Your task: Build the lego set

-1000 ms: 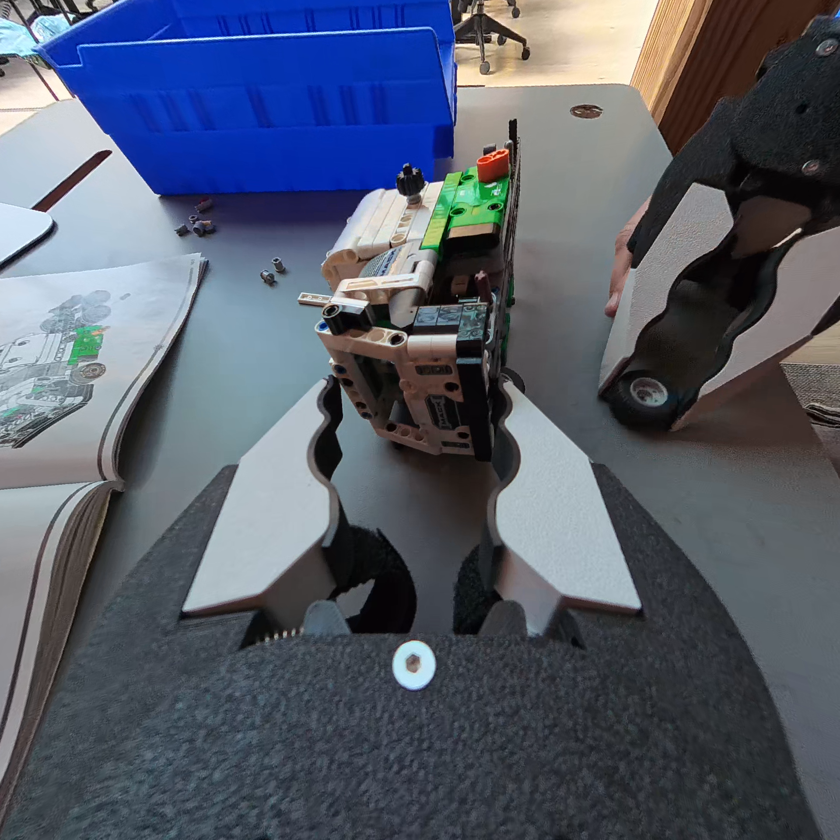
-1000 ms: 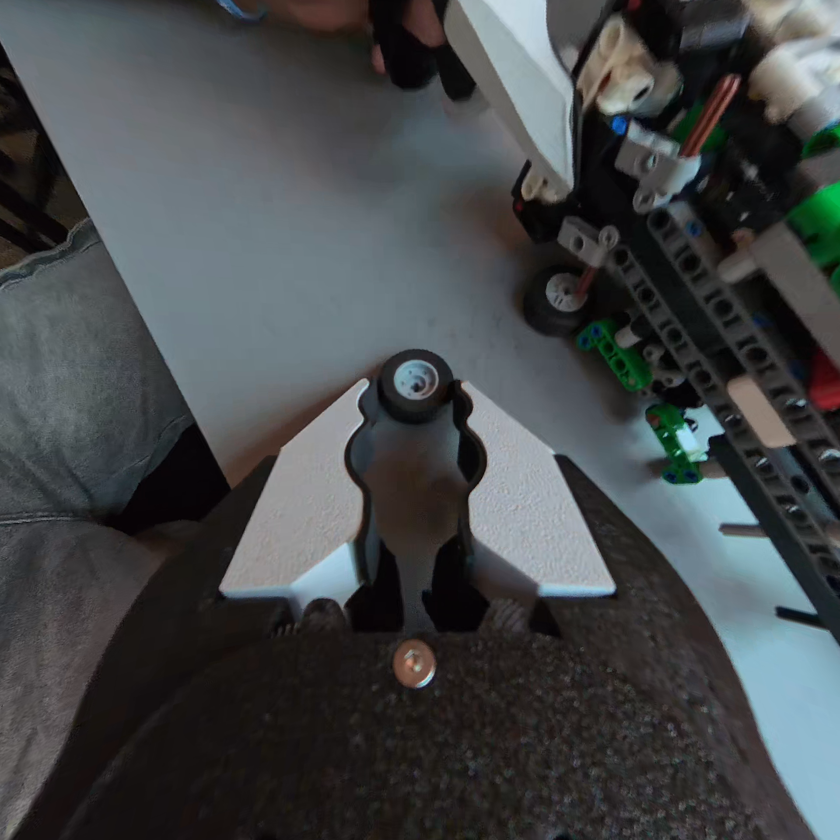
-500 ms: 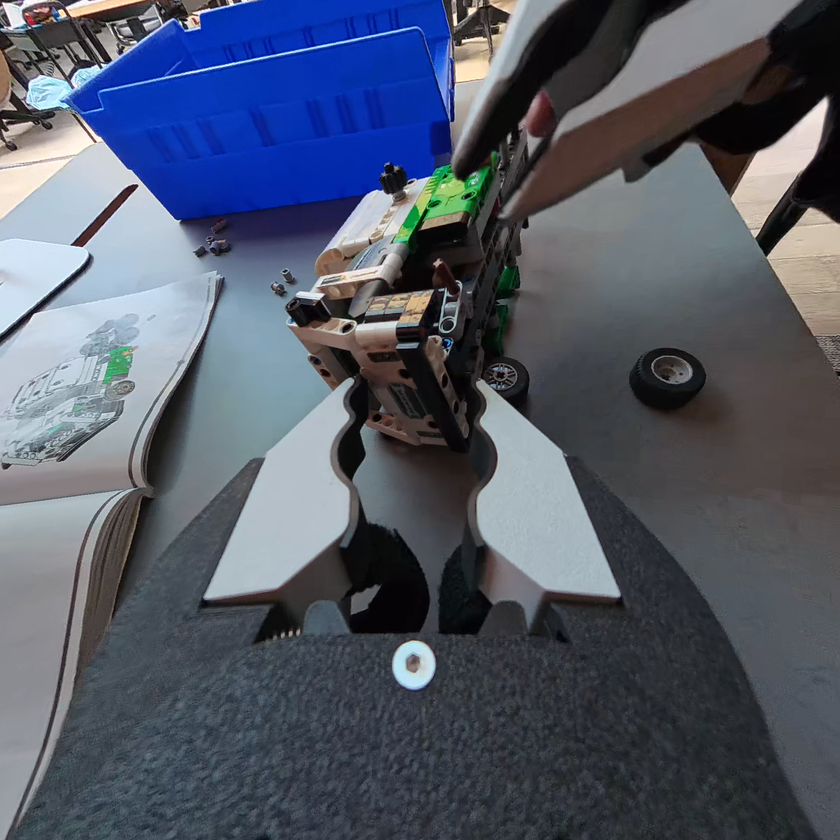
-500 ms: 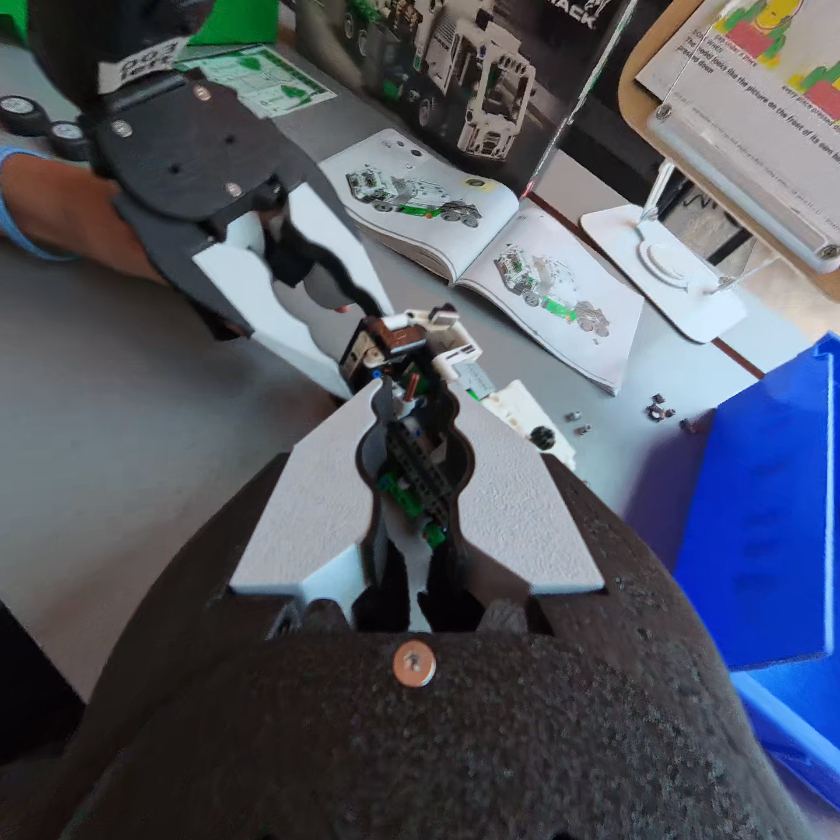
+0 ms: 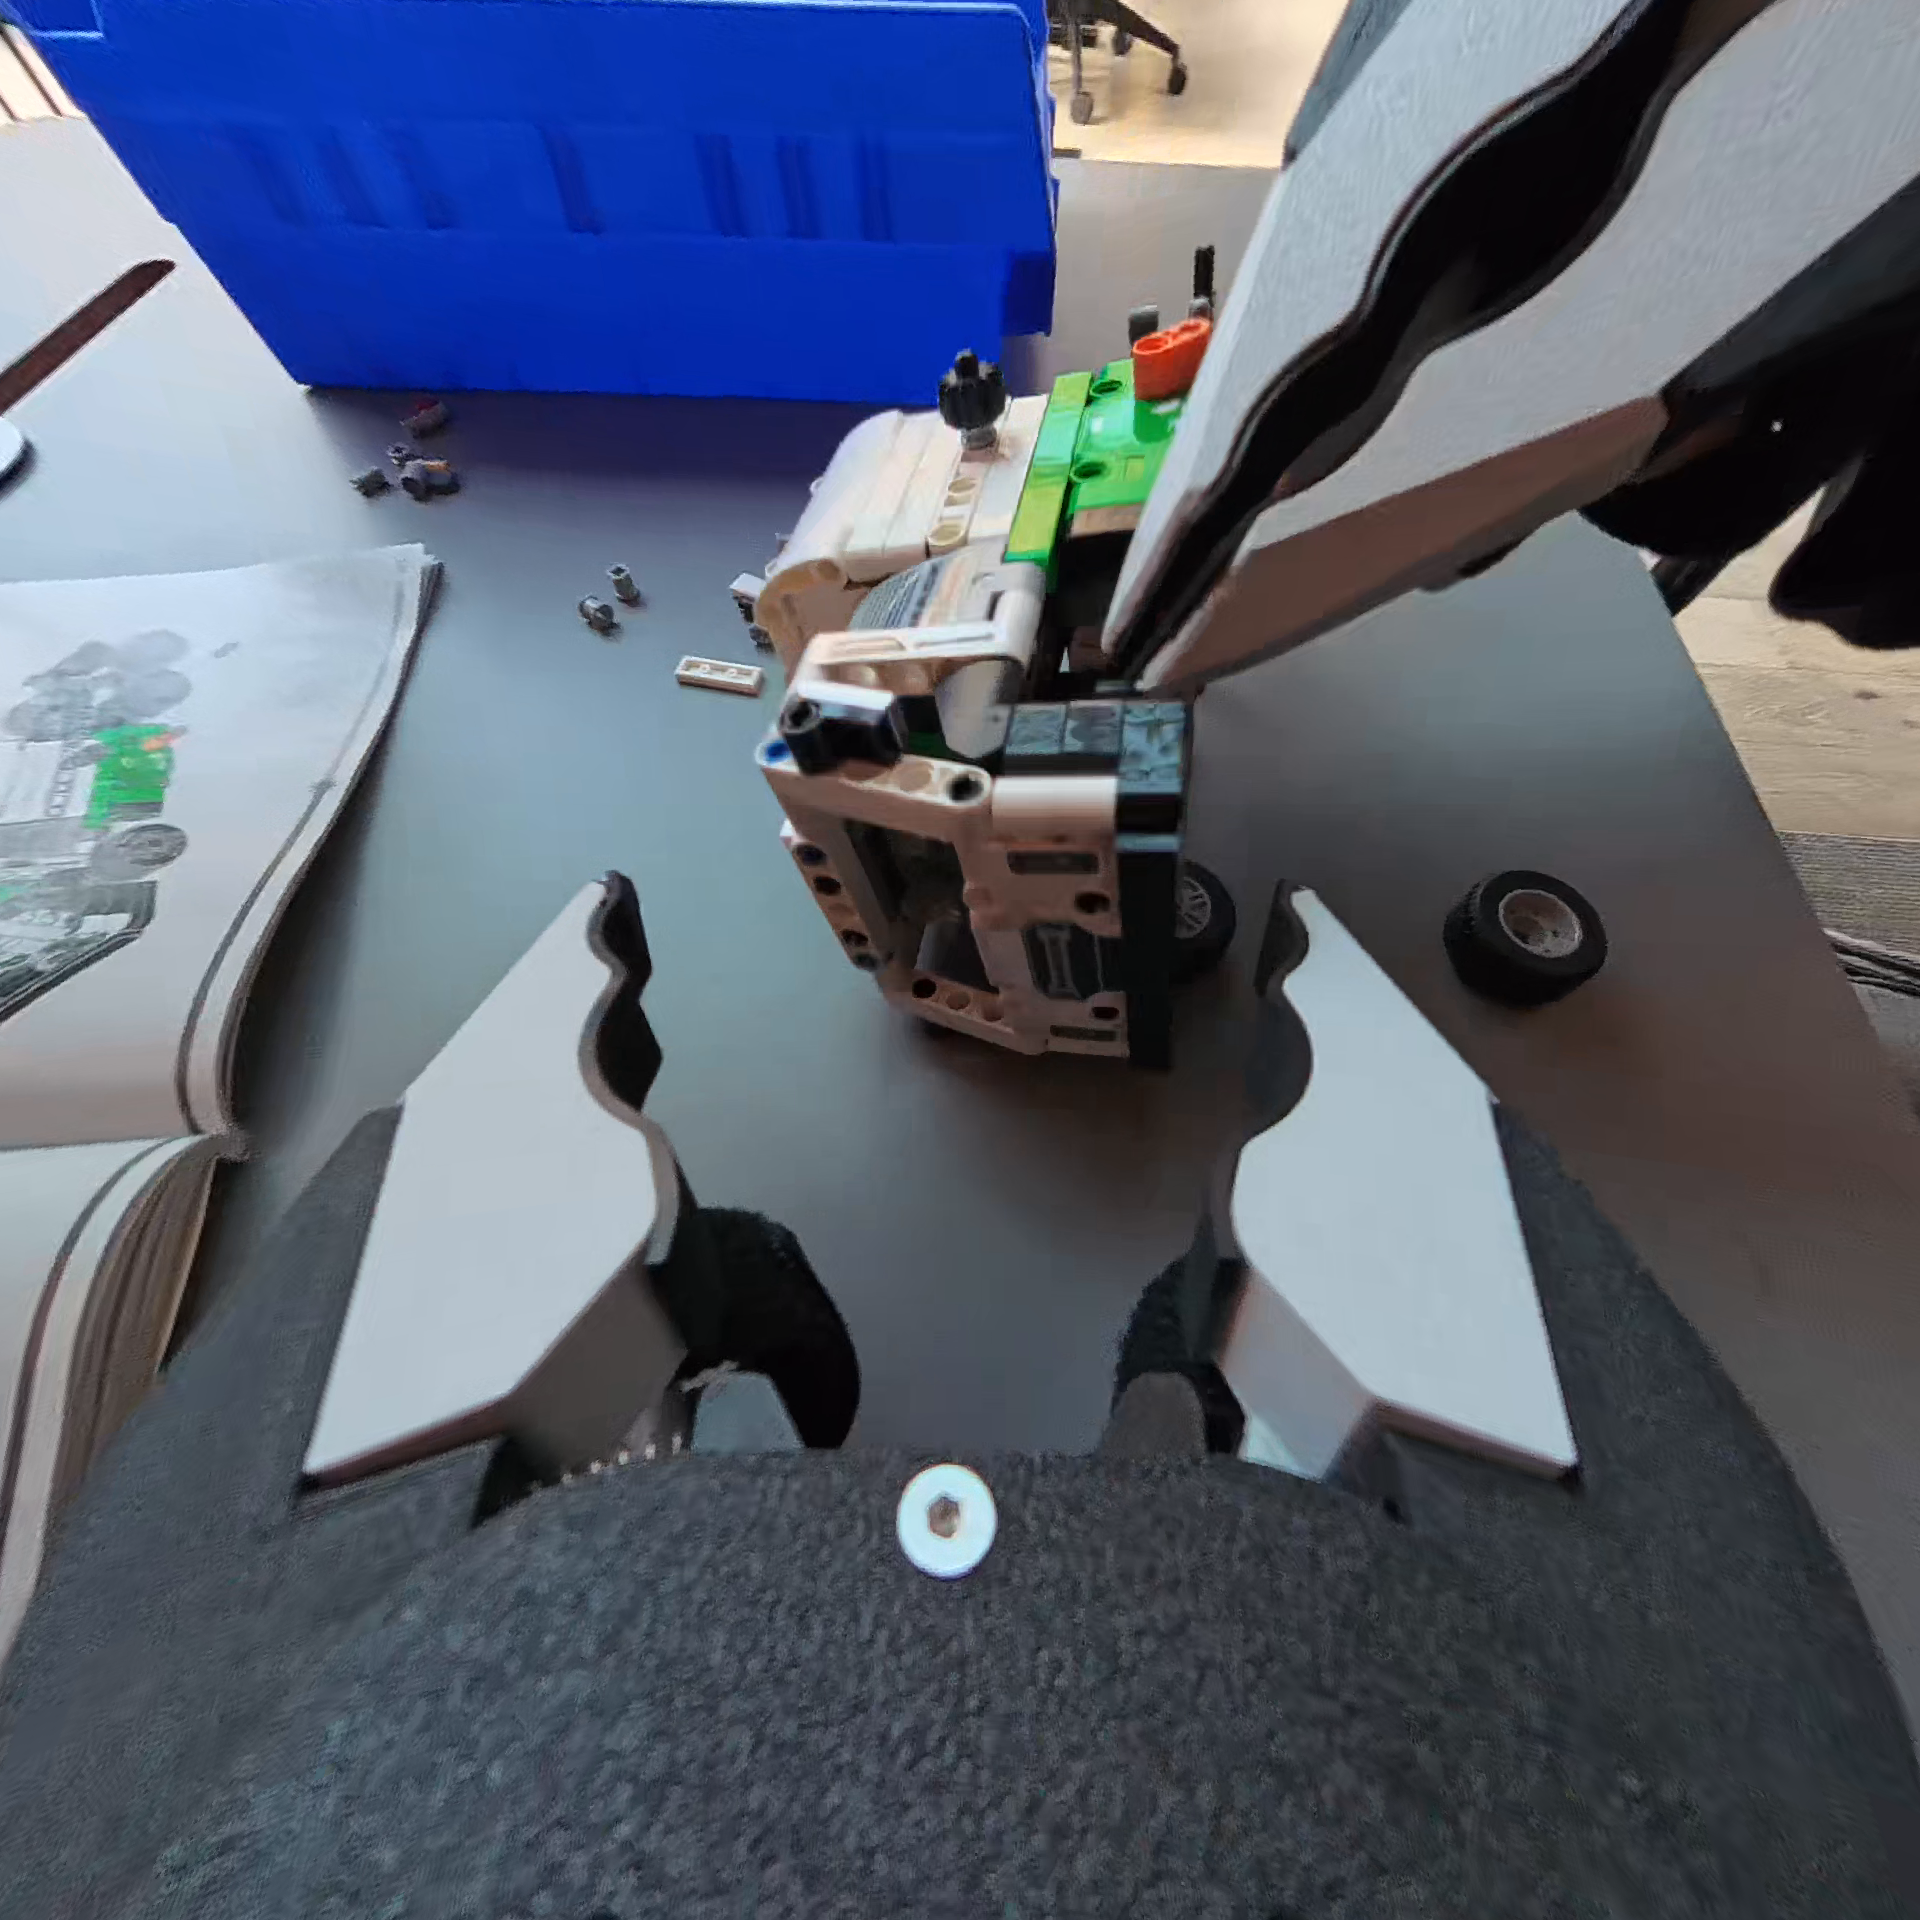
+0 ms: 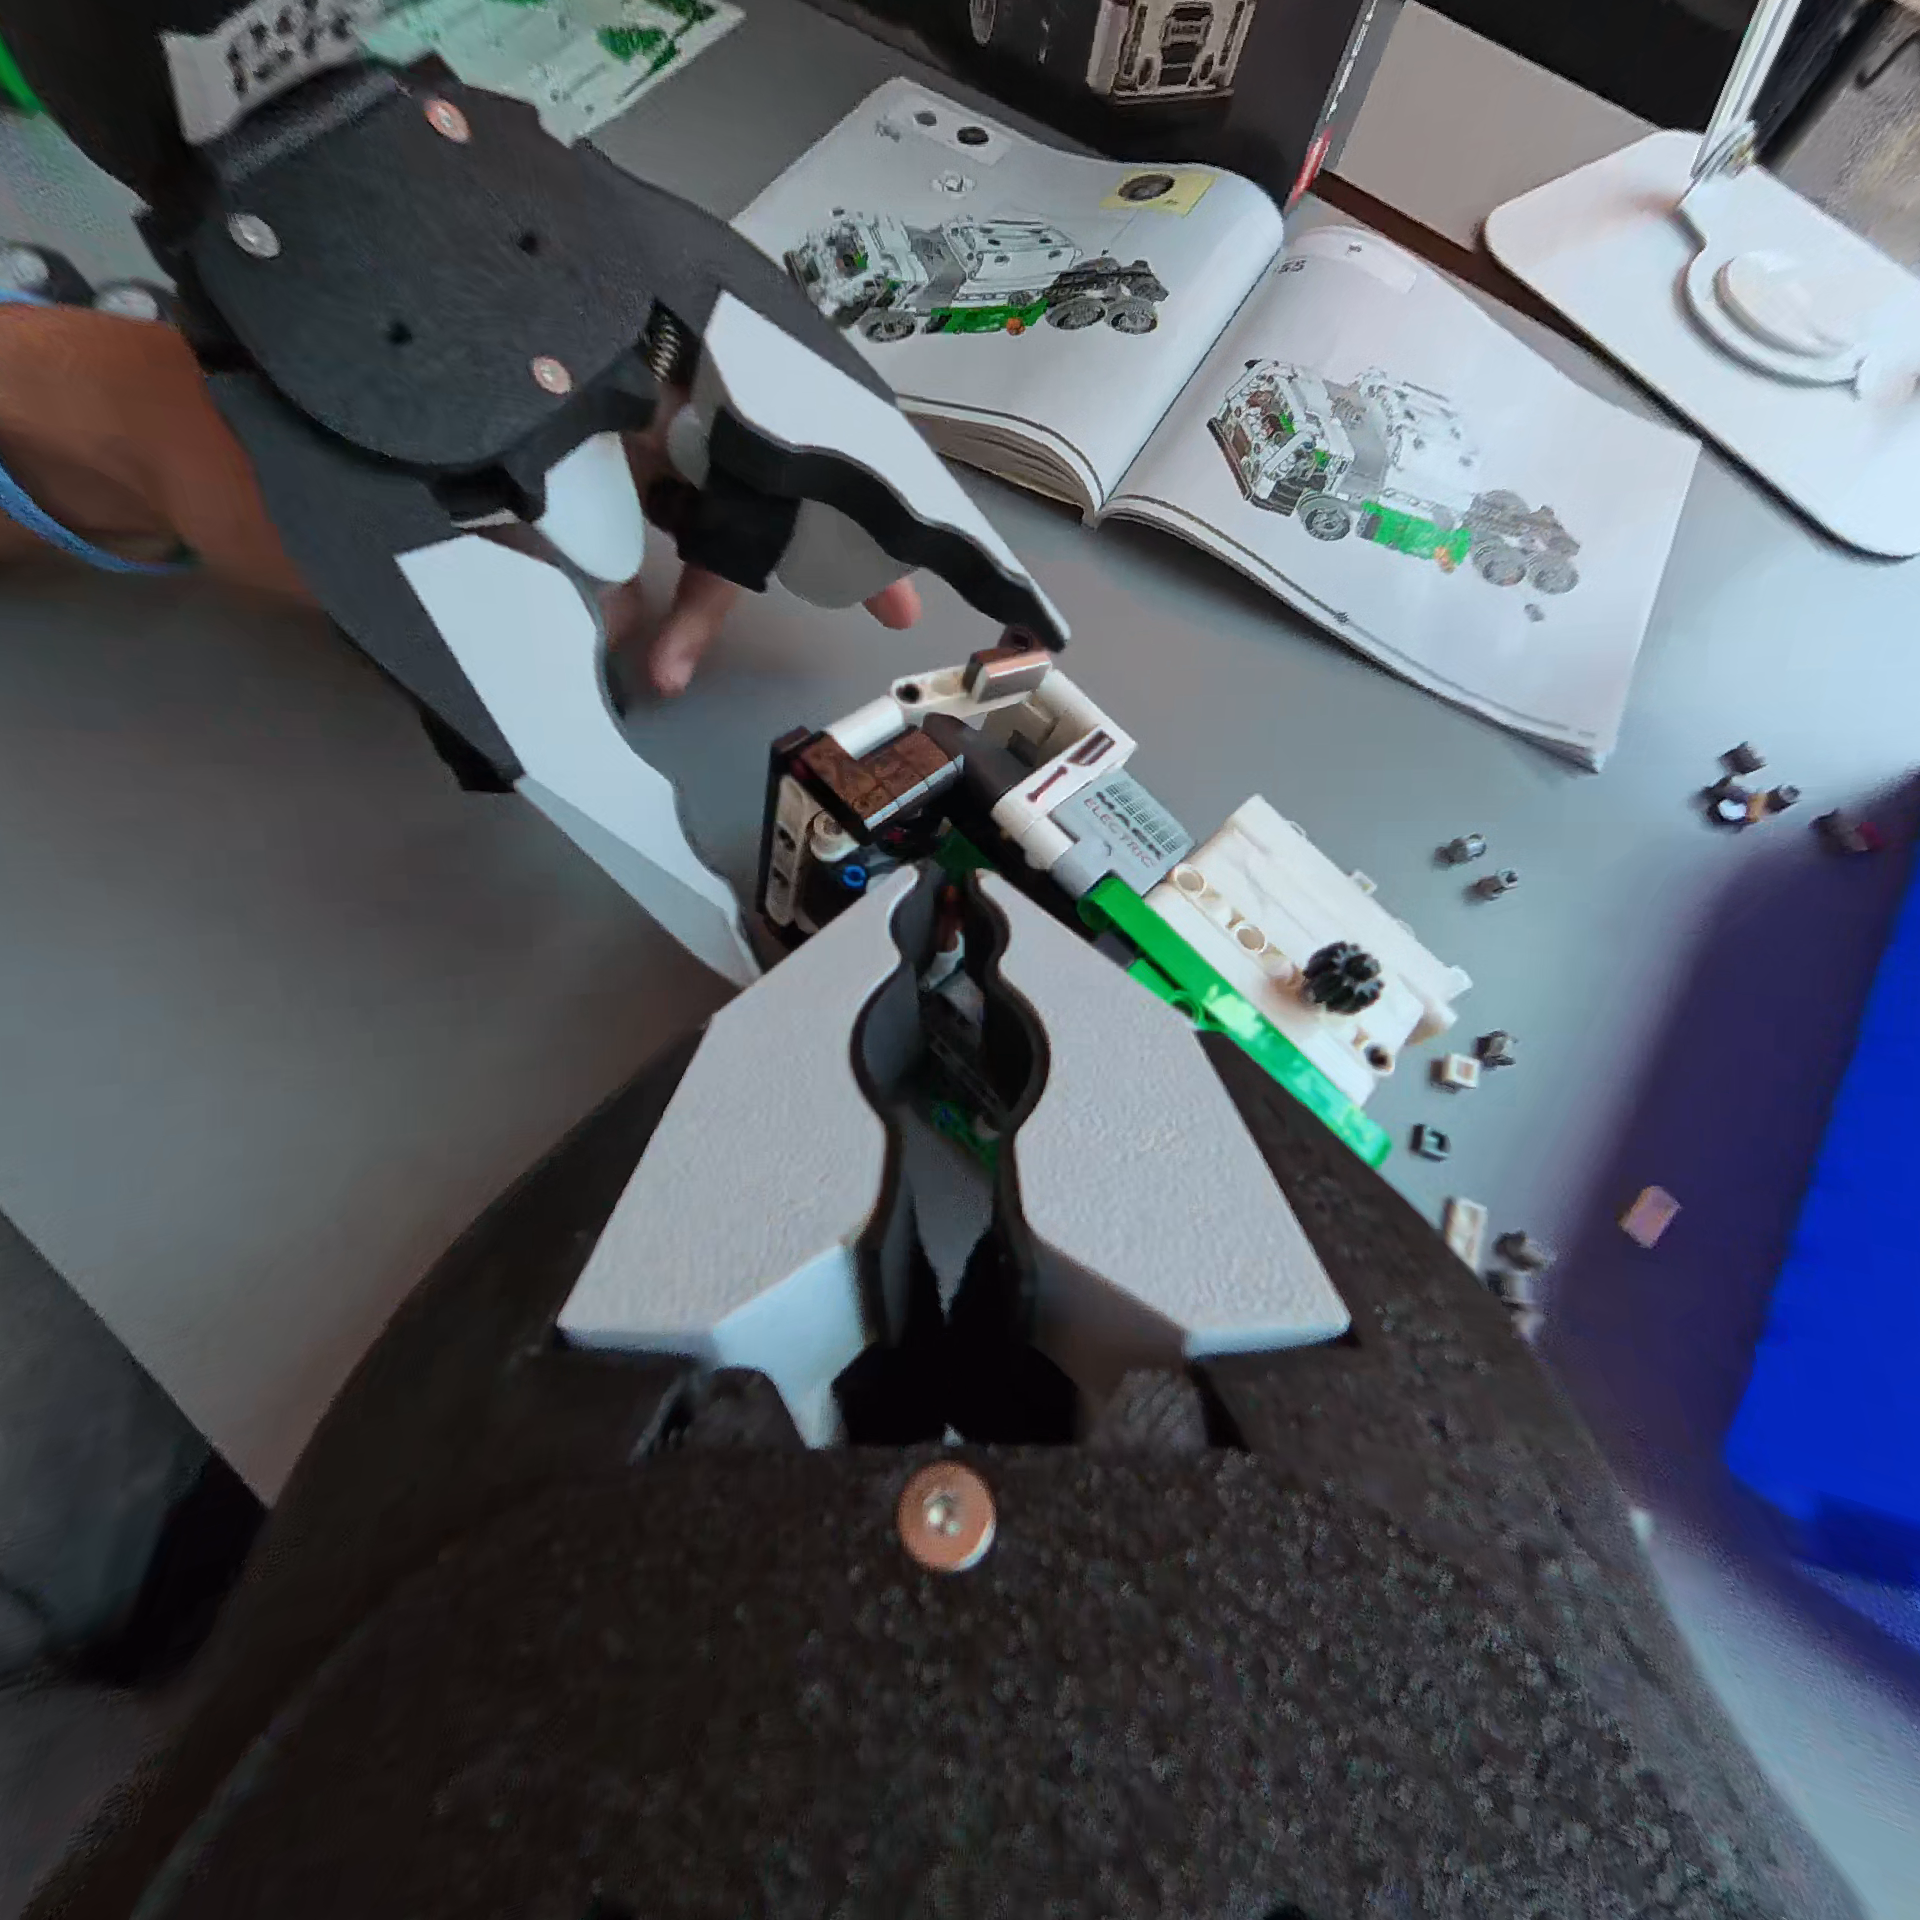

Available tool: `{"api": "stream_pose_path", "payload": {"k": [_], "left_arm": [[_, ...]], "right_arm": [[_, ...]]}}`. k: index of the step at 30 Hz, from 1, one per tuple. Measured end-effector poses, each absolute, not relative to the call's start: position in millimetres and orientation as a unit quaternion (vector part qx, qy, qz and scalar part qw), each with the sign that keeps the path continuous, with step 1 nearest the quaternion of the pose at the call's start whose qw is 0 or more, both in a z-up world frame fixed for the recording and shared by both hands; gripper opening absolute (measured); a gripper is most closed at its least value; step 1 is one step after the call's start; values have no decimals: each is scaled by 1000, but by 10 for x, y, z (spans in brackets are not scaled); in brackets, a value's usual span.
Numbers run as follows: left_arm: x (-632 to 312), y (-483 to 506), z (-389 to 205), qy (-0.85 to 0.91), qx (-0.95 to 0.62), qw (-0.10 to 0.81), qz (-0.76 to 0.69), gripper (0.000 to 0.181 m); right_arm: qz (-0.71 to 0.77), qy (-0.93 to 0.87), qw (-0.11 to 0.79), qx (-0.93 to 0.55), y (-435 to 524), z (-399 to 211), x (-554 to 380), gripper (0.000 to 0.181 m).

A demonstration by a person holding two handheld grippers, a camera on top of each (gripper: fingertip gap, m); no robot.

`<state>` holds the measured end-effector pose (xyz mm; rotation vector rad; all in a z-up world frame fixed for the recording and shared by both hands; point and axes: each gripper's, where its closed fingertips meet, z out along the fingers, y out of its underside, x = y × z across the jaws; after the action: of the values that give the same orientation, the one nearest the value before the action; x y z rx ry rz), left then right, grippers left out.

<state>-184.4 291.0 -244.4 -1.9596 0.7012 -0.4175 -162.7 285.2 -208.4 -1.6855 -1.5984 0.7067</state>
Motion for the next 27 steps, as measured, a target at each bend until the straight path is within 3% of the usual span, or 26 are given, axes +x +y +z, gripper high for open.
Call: {"api": "stream_pose_path", "payload": {"k": [1,4,16,22,27], "left_arm": [[-1821,2950,-2441,289,-805,484,-184,112],[-1707,2954,-2456,312,-799,459,-230,81],[-1708,2895,-2404,362,-781,488,-145,75],[-1741,2879,-2432,328,-788,490,-174,74],[-1807,2905,-2456,316,-797,482,-182,73]], "right_arm": [[293,-603,346,-657,2841,-2086,-1623,2],[309,-590,352,-657,2832,-2096,-1591,2],[310,-594,369,-644,2737,-2102,-1539,3],[288,-610,378,-634,2747,-2089,-1559,4],[318,-573,442,-613,3049,-1579,-1082,23]]}}
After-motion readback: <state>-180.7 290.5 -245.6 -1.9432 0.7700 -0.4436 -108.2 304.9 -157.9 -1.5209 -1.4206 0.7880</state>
